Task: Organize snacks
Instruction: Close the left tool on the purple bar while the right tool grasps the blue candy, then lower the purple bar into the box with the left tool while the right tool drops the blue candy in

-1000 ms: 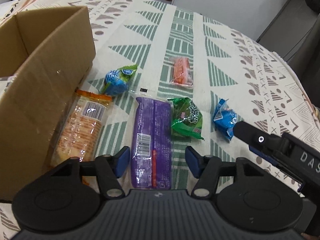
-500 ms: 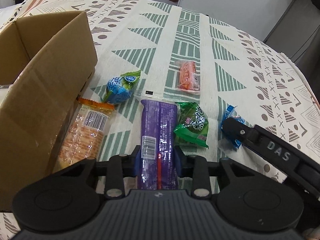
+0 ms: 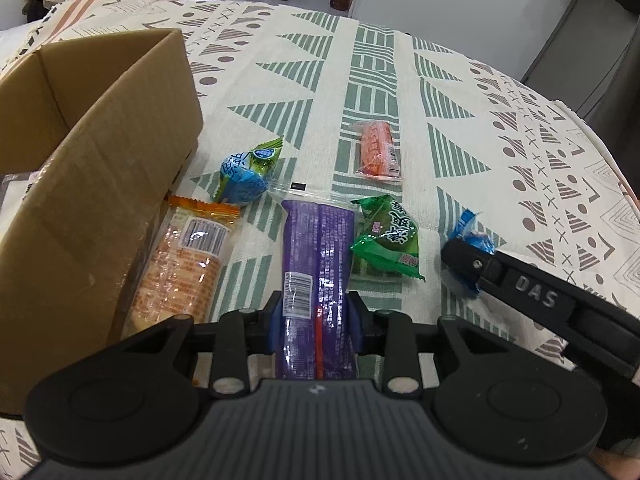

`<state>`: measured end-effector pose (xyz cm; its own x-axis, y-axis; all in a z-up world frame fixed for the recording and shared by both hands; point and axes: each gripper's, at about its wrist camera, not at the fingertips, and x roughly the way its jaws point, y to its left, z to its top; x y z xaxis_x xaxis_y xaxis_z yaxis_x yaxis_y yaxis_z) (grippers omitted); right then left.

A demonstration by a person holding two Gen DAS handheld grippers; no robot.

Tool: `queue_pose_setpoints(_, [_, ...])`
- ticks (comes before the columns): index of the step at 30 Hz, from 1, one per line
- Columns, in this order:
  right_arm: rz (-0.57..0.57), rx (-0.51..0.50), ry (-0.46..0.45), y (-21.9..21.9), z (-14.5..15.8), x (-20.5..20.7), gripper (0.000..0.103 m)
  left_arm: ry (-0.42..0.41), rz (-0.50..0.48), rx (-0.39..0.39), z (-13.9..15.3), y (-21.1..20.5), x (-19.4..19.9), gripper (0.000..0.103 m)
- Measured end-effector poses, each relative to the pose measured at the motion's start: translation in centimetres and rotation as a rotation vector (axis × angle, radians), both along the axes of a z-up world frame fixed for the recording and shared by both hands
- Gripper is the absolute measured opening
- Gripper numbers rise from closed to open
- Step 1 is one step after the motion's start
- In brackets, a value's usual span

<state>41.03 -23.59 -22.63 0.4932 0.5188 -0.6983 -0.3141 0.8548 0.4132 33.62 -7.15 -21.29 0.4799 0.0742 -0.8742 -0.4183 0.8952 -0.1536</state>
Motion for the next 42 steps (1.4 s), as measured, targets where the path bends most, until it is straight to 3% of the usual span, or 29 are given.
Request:
queue_pose_setpoints(7, [0.002,0.056,-0.025,-1.1,2.1,-0.8,0.027,-0.024,0.068,0.032,1.6,0.2,-1.4,0.031])
queue_pose_setpoints(18, [-0.012,0.133,-0.12,-1.9,6.2,-2.7,0.027,-0.132,0.053,0.099,5.2,0.7,-2.9,0.03])
queue_pose_setpoints(30, [0.05,0.278,-0.233,-1.7,9.9,-4.5,0.026,-0.257,0.131,0.195,13.3,5.7,-4.8,0.03])
queue_pose_setpoints(42, [0.142,0.336,-0.238,1.1,10.9,-6.0,0.026,-0.239,0.233,0.177,14.1,9.6,-7.0,0.03])
